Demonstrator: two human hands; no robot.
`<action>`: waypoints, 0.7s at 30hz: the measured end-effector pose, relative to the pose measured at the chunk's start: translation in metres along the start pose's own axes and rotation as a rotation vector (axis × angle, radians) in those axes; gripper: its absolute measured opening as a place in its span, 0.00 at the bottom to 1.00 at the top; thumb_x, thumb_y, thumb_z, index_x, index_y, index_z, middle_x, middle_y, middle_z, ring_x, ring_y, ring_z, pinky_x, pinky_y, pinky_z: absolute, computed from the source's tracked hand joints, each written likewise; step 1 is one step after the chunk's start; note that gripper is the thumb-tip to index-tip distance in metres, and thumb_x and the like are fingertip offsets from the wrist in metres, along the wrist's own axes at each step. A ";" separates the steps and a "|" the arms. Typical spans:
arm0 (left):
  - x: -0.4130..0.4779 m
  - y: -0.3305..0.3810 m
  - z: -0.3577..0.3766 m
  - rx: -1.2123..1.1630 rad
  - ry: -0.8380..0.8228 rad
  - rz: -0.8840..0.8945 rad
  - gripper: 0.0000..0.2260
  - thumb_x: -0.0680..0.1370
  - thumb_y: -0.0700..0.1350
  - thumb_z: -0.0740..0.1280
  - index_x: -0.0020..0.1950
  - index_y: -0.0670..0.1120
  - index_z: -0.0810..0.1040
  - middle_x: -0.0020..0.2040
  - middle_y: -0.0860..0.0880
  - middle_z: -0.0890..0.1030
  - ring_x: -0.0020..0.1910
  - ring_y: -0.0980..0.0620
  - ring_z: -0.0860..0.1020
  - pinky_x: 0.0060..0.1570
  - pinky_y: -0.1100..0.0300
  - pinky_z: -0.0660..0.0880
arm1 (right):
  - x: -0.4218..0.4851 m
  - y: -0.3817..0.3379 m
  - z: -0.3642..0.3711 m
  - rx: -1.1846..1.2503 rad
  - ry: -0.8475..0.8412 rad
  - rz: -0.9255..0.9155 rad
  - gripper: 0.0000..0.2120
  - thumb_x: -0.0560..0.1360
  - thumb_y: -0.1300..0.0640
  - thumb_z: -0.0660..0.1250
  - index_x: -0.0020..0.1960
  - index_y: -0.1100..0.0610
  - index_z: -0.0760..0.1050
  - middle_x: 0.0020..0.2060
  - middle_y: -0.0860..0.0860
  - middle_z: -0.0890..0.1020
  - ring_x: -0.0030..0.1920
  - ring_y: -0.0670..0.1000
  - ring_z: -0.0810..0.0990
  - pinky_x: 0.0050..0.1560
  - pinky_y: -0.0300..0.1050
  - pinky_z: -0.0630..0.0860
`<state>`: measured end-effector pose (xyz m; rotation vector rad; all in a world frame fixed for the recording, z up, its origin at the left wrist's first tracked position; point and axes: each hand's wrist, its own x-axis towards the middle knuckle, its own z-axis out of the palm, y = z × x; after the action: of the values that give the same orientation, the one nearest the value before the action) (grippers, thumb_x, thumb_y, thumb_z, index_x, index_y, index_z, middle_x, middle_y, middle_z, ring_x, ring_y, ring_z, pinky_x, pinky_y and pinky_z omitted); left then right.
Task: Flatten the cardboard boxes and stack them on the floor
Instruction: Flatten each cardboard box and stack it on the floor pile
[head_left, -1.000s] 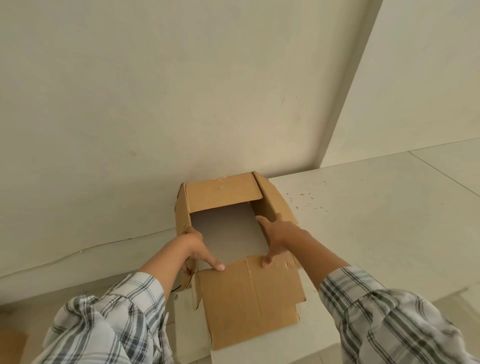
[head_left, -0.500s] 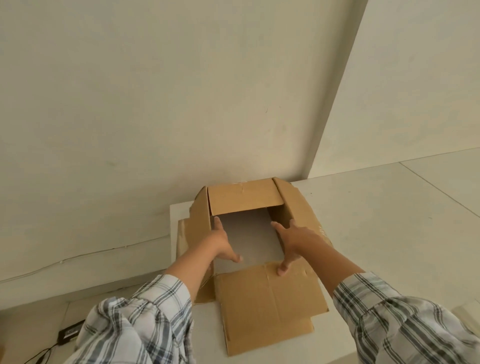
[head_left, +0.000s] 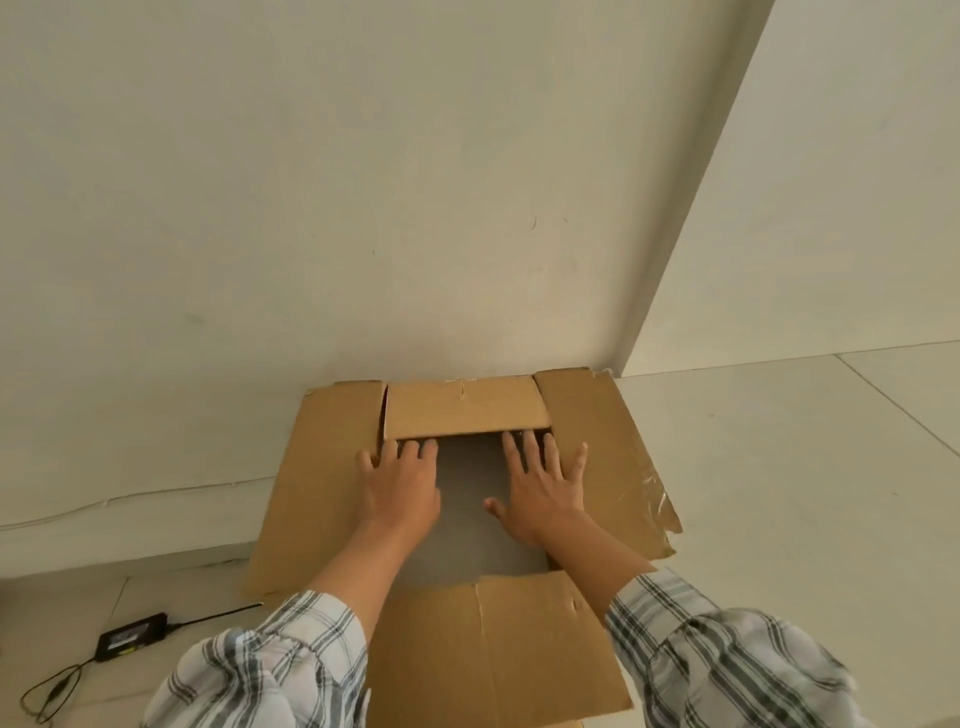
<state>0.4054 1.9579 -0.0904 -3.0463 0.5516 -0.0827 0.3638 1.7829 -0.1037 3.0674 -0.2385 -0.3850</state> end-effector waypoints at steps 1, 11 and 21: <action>0.003 -0.001 -0.002 -0.036 0.096 -0.010 0.21 0.77 0.49 0.65 0.69 0.50 0.71 0.59 0.49 0.78 0.59 0.46 0.75 0.55 0.47 0.67 | 0.005 -0.001 0.000 0.032 0.072 0.012 0.45 0.78 0.32 0.53 0.78 0.50 0.28 0.78 0.54 0.33 0.78 0.61 0.36 0.67 0.74 0.32; 0.047 -0.023 -0.008 -0.092 0.049 -0.330 0.20 0.75 0.50 0.66 0.66 0.49 0.69 0.66 0.46 0.70 0.62 0.42 0.69 0.58 0.45 0.68 | 0.104 0.014 -0.054 0.013 0.088 -0.025 0.43 0.79 0.36 0.57 0.79 0.47 0.30 0.76 0.51 0.28 0.79 0.60 0.41 0.70 0.76 0.40; 0.061 -0.046 0.016 -0.241 -0.034 -0.360 0.22 0.78 0.43 0.58 0.72 0.51 0.64 0.67 0.49 0.72 0.63 0.42 0.72 0.59 0.45 0.69 | 0.137 0.016 -0.032 0.006 -0.047 -0.019 0.44 0.78 0.38 0.61 0.79 0.45 0.31 0.79 0.50 0.37 0.79 0.60 0.40 0.70 0.77 0.43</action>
<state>0.4791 1.9803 -0.1014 -3.3366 0.0036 0.0258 0.5001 1.7468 -0.1054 3.0709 -0.2127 -0.4592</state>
